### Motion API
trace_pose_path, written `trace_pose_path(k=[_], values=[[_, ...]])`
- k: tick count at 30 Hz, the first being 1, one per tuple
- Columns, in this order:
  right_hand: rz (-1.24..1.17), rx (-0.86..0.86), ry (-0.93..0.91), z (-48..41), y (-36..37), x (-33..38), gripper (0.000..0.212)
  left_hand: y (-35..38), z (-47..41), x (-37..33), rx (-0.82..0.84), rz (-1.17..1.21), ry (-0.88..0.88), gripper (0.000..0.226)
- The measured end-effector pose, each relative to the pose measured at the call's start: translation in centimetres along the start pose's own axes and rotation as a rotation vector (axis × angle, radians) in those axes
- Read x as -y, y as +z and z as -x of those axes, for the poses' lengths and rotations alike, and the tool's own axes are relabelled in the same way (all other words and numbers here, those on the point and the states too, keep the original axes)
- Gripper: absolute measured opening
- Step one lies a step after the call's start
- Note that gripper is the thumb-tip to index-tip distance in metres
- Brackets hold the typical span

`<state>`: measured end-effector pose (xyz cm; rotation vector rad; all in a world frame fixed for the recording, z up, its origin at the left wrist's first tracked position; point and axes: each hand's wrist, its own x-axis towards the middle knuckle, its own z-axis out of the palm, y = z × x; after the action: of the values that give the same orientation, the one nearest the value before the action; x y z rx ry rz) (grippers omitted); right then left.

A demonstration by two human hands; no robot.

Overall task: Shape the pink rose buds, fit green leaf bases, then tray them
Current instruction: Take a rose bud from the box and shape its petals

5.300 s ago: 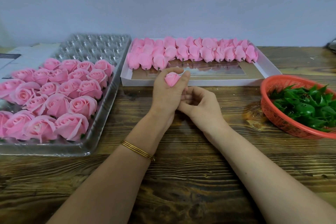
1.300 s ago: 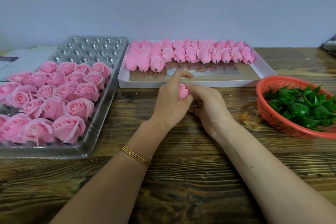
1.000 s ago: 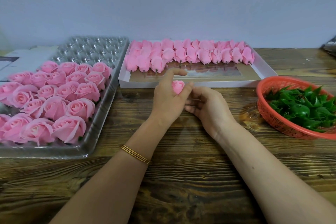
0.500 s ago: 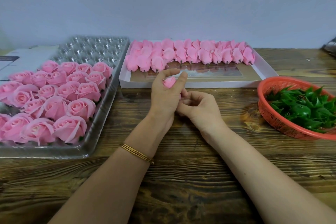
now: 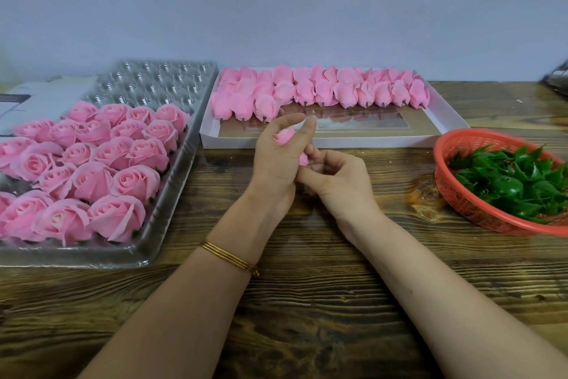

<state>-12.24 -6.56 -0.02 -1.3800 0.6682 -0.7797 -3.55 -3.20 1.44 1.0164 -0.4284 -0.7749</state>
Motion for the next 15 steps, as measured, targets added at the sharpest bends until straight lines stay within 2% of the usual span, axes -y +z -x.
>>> trace_pose_path(k=[7,15], values=[[-0.006,0.074,0.085,-0.15,-0.28,0.54,0.015,-0.52,-0.13,-0.24,0.103,-0.035,-0.022,0.008],[0.001,0.125,0.175,-0.35,-0.77,0.64,0.007,-0.69,-0.17,-0.10,0.045,-0.125,0.037,0.009]])
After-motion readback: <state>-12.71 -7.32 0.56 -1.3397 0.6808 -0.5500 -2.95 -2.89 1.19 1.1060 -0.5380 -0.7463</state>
